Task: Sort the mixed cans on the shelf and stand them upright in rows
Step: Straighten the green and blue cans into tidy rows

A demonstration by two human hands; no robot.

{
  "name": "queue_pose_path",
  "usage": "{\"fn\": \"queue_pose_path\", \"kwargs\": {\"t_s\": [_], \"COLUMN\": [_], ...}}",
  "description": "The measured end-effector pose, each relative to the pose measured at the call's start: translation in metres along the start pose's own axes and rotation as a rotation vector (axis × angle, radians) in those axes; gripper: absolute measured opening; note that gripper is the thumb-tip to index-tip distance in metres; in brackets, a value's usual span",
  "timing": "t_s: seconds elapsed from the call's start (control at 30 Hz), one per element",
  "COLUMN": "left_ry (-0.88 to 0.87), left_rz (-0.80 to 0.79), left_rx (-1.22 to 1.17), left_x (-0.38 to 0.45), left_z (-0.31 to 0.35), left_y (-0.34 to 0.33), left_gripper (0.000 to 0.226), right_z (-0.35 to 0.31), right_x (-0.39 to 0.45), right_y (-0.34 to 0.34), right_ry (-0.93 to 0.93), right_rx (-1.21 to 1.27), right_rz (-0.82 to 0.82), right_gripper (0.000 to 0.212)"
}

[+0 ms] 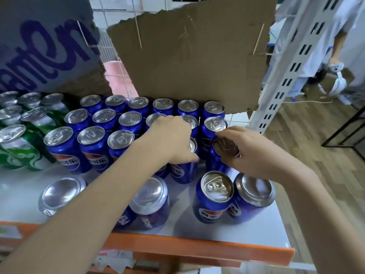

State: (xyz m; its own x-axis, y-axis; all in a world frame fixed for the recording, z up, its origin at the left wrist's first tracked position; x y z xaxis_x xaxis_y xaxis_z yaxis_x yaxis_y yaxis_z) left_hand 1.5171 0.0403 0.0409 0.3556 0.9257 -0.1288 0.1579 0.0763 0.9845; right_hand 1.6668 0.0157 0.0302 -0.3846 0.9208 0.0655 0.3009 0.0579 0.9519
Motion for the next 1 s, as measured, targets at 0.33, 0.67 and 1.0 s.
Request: {"fn": "queue_pose_path", "kwargs": {"t_s": [0.33,0.67,1.0], "left_ry": [0.137,-0.146,-0.006], "left_rz": [0.115,-0.020,0.045], "left_rx": [0.080,-0.241,-0.237], "left_x": [-0.002,-0.015,-0.015], "left_z": [-0.004,-0.011,-0.010], "left_y": [-0.001,-0.017,-0.019], "left_gripper": [0.075,0.067,0.060], "right_z": [0.006,0.013,0.004], "right_x": [-0.002,0.000,0.002], "right_y": [0.001,0.006,-0.001], "right_ry": [-0.250,-0.034,-0.081], "right_rx": [-0.066,0.099,0.039], "right_rz": [0.123,-0.087,-0.025], "right_gripper": [0.062,0.058,0.062]}}
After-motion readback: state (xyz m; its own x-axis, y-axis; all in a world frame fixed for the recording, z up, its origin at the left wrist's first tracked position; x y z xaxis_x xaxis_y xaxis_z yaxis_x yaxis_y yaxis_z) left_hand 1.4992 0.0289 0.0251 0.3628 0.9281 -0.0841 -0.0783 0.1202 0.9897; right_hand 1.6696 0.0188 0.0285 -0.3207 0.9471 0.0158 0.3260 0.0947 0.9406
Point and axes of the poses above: each hand's wrist, its own x-axis towards the middle knuckle, its own y-axis out of the back of the hand, z = x × y, the point moved 4 cm from there along x, towards the middle knuckle, and after that the axes turned 2 degrees about -x, right-handed, at the moved point
